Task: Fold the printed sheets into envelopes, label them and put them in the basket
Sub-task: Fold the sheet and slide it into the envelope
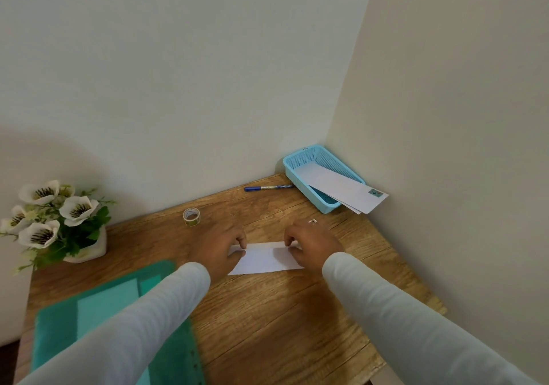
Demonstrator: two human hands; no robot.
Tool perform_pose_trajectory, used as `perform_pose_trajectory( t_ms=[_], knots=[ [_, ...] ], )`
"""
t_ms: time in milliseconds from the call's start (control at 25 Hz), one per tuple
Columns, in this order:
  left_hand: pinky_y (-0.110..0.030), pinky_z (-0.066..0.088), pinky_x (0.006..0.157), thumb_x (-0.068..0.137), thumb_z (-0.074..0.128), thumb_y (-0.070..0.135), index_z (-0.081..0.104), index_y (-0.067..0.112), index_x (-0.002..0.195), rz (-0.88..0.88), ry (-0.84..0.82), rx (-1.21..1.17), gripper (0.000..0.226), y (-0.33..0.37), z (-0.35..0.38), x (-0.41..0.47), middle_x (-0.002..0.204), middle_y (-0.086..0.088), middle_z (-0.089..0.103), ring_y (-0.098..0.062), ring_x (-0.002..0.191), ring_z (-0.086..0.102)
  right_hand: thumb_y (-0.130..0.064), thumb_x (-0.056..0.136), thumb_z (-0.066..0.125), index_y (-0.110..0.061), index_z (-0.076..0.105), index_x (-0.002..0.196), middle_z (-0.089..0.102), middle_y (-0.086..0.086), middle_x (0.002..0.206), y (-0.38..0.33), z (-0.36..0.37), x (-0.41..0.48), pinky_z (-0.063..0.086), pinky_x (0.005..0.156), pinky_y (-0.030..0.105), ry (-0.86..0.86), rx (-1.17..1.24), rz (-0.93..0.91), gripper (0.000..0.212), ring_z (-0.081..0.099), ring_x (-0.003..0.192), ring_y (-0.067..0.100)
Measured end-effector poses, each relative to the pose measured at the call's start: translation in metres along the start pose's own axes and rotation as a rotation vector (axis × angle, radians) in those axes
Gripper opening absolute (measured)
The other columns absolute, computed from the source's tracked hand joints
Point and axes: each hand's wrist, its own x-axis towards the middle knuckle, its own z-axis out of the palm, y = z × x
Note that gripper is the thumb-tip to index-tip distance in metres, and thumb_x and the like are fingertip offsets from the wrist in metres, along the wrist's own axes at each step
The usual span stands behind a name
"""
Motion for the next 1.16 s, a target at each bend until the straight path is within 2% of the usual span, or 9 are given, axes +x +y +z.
perform_pose_trajectory(
  t_ms=[120,200,240,360,480,640,840,1000,1160],
  knots=[
    [-0.024,0.041,0.096,0.086,0.071,0.053,0.054,0.043,0.102,0.026,-0.105,0.114,0.025,-0.007,0.014,-0.012,0.123,0.019,0.049,-0.010,0.116,0.046,-0.039,0.088,0.076,-0.036,0.062,0.119,0.056,-0.008,0.135,0.003,0.022,-0.013,0.048,0.101,0.034,-0.084,0.003,0.012,0.034,0.051,0.121,0.020],
    [-0.031,0.038,0.109,0.084,0.059,0.072,0.054,0.043,0.115,0.005,-0.149,0.155,0.043,-0.008,0.023,-0.017,0.130,0.020,0.044,-0.010,0.123,0.040,-0.057,0.085,0.072,-0.037,0.056,0.128,0.049,-0.009,0.143,0.005,0.034,-0.021,0.046,0.105,0.038,-0.133,0.021,0.022,0.050,0.047,0.127,0.020],
    [-0.036,0.036,0.112,0.086,0.051,0.075,0.054,0.043,0.121,-0.004,-0.132,0.174,0.047,-0.007,0.027,-0.018,0.134,0.019,0.045,-0.011,0.126,0.039,-0.064,0.085,0.066,-0.037,0.054,0.132,0.046,-0.009,0.145,0.006,0.038,-0.023,0.046,0.106,0.039,-0.139,0.017,0.025,0.055,0.045,0.129,0.020],
    [-0.042,0.030,0.116,0.098,0.038,0.063,0.045,0.042,0.143,0.007,-0.099,0.303,0.050,0.002,0.037,-0.013,0.149,0.010,0.041,-0.018,0.138,0.033,-0.063,0.096,0.049,-0.032,0.051,0.140,0.045,-0.005,0.148,0.002,0.046,-0.021,0.043,0.109,0.040,-0.078,-0.031,0.040,0.054,0.044,0.133,0.023],
    [-0.049,0.016,0.122,0.103,0.032,0.055,0.023,0.040,0.158,0.027,-0.164,0.420,0.058,0.011,0.047,-0.011,0.164,0.003,0.020,-0.026,0.149,0.016,-0.050,0.104,0.043,-0.025,0.041,0.149,0.043,0.002,0.151,-0.016,0.060,-0.018,0.035,0.117,0.045,-0.010,-0.108,0.093,0.052,0.041,0.139,0.027],
    [-0.054,0.005,0.124,0.103,0.024,0.056,0.007,0.040,0.161,0.006,-0.185,0.453,0.063,0.013,0.056,-0.016,0.169,0.000,0.003,-0.029,0.154,0.002,-0.041,0.105,0.043,-0.018,0.024,0.159,0.029,0.006,0.162,-0.035,0.086,-0.020,0.017,0.125,0.047,0.016,-0.087,0.093,0.061,0.024,0.151,0.029],
    [-0.057,-0.001,0.124,0.098,0.012,0.068,-0.003,0.036,0.161,-0.033,-0.219,0.504,0.072,-0.009,0.055,-0.018,0.170,-0.002,-0.007,-0.032,0.155,-0.007,-0.052,0.106,0.028,-0.017,0.021,0.162,0.026,0.004,0.164,-0.016,0.090,-0.026,0.010,0.125,0.047,0.040,-0.160,0.064,0.066,0.021,0.153,0.029],
    [-0.058,-0.002,0.123,0.093,0.005,0.075,-0.010,0.032,0.161,-0.065,-0.244,0.589,0.081,-0.035,0.045,-0.023,0.169,-0.004,-0.016,-0.032,0.155,-0.012,-0.056,0.104,0.022,-0.017,0.017,0.162,0.021,0.005,0.167,0.008,0.086,-0.037,0.012,0.127,0.051,0.028,-0.173,0.141,0.070,0.018,0.154,0.030],
    [-0.058,-0.005,0.122,0.093,0.006,0.076,-0.014,0.031,0.160,-0.096,-0.272,0.609,0.083,-0.035,0.045,-0.022,0.168,-0.006,-0.021,-0.034,0.155,-0.014,-0.051,0.105,0.031,-0.012,0.022,0.160,0.026,0.012,0.164,-0.018,0.082,-0.026,0.014,0.127,0.055,0.011,-0.193,0.151,0.068,0.021,0.152,0.036]
  ],
)
